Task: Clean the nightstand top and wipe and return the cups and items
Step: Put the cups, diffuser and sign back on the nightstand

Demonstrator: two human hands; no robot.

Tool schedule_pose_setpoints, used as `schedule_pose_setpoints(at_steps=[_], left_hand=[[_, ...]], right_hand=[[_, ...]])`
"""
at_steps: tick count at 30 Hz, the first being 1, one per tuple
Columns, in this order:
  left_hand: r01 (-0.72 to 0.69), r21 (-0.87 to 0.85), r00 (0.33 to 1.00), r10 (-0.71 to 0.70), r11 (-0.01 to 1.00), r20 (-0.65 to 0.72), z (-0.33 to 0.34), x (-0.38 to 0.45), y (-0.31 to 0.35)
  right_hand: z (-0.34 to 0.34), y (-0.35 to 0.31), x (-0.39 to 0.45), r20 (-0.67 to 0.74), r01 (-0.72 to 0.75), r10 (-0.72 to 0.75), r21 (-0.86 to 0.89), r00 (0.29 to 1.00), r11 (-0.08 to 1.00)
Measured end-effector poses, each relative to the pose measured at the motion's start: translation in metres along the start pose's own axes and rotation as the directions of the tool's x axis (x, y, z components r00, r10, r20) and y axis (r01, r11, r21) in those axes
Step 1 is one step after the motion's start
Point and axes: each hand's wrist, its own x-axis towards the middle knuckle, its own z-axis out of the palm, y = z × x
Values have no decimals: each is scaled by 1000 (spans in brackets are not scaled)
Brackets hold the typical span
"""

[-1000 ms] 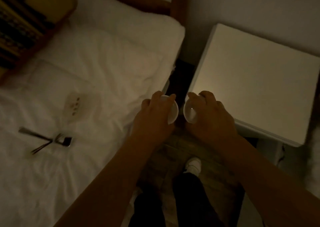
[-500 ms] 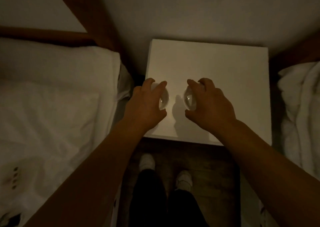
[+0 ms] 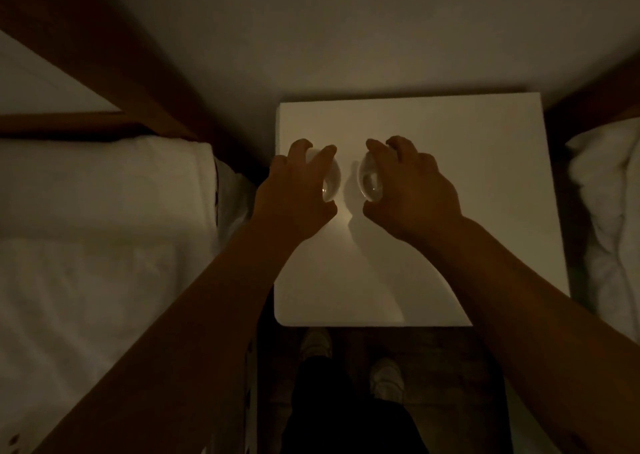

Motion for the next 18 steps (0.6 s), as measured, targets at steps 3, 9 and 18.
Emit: schedule_pose_setpoints(at_steps=[3,9,18], left_hand=[[-1,2,1000,1,1000,9,-1,19,-5],[-20,-14,1000,20,1000,0,-7,48,-10],[-45,38,999,46,998,-23,-13,77,-18]], right_hand=[[1,0,19,-25,-5,6,2,1000,1000],[3,-3,46,-32,-29,28,-21,999,999],[-1,-8,76,-30,-56,55,-37,998,998]])
